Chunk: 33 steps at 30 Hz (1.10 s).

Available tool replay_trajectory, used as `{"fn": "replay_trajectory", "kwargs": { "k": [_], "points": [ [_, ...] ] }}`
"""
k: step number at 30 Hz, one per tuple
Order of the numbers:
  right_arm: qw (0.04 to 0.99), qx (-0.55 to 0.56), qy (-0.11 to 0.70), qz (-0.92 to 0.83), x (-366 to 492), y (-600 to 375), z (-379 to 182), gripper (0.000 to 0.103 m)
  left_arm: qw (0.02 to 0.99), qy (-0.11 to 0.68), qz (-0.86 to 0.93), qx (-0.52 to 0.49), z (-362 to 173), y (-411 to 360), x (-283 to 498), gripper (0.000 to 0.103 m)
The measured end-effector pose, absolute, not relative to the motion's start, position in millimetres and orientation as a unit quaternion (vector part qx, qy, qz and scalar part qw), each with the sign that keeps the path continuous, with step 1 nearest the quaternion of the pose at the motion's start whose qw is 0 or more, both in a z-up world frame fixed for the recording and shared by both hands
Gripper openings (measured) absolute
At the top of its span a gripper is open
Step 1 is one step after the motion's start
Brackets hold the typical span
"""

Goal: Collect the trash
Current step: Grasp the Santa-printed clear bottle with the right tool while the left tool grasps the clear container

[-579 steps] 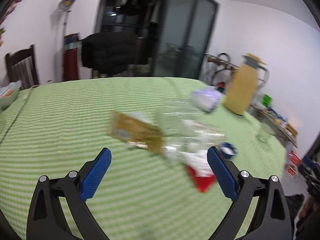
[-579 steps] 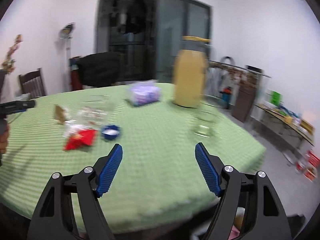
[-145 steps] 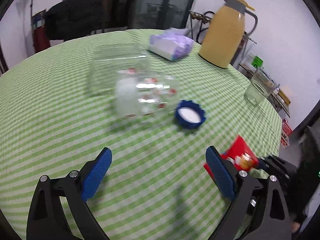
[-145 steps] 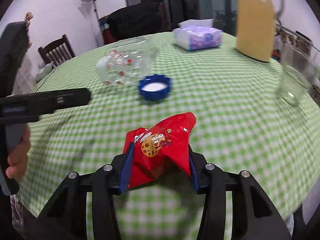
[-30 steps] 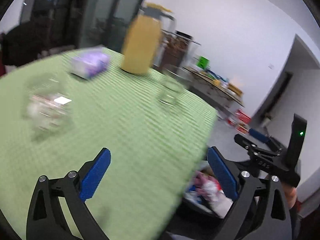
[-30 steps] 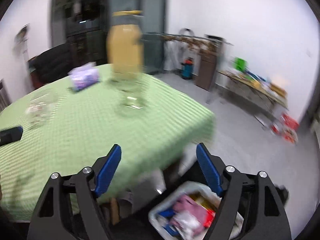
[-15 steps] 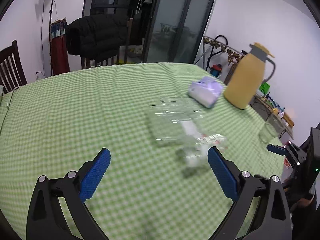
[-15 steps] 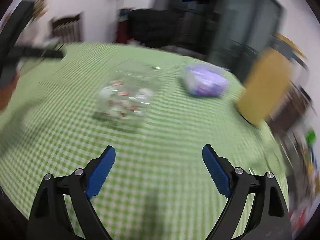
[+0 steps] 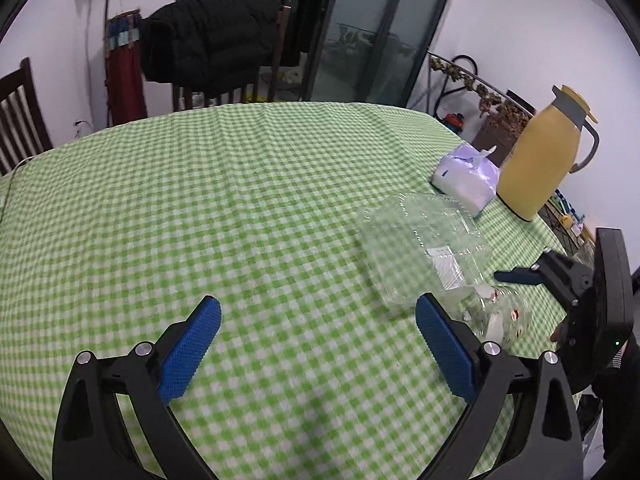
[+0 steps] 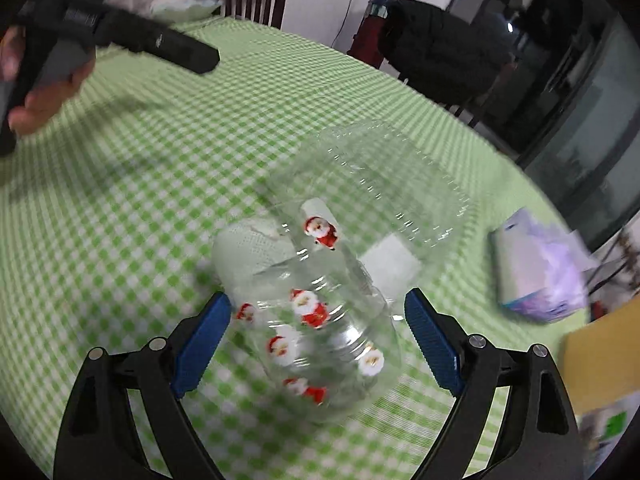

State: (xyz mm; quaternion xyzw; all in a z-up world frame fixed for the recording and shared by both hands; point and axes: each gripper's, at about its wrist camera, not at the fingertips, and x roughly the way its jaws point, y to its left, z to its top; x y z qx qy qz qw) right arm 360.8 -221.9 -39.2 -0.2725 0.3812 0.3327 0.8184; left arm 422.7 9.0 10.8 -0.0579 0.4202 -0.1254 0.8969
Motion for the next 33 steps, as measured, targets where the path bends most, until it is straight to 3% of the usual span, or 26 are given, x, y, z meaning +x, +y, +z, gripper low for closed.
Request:
{"fn": "replay_trajectory", "kwargs": {
  "k": [3, 7, 15, 22, 27, 33],
  "points": [
    [0.827, -0.269, 0.374, 0.324, 349.4, -224.2, -44.4, 0.068, 0.892, 0.428, -0.132, -0.061, 2.8, -0.1, 432.2, 0.095],
    [0.843, -0.245, 0.377, 0.295, 323.7, -250.6, -43.4, 0.067, 0.876, 0.442, -0.169, -0.094, -7.6, -15.8, 444.0, 0.095],
    [0.893, -0.201, 0.353, 0.195, 261.1, -304.2, -20.4, 0.067, 0.805, 0.474, -0.157, -0.321, -47.6, -33.1, 495.8, 0.095],
    [0.925, -0.118, 0.333, 0.143, 205.0, -365.6, -7.3, 0.068, 0.844, 0.455, -0.108, -0.264, -50.4, -72.2, 501.2, 0.095],
    [0.939, -0.039, 0.330, 0.093, 164.0, -422.4, -13.9, 0.068, 0.831, 0.451, -0.131, -0.297, -50.8, -91.6, 489.7, 0.070],
    [0.943, 0.011, 0.329, 0.042, 124.6, -469.6, -23.2, 0.068, 0.848, 0.423, -0.143, -0.285, -22.8, -105.8, 444.1, 0.054]
  ]
}}
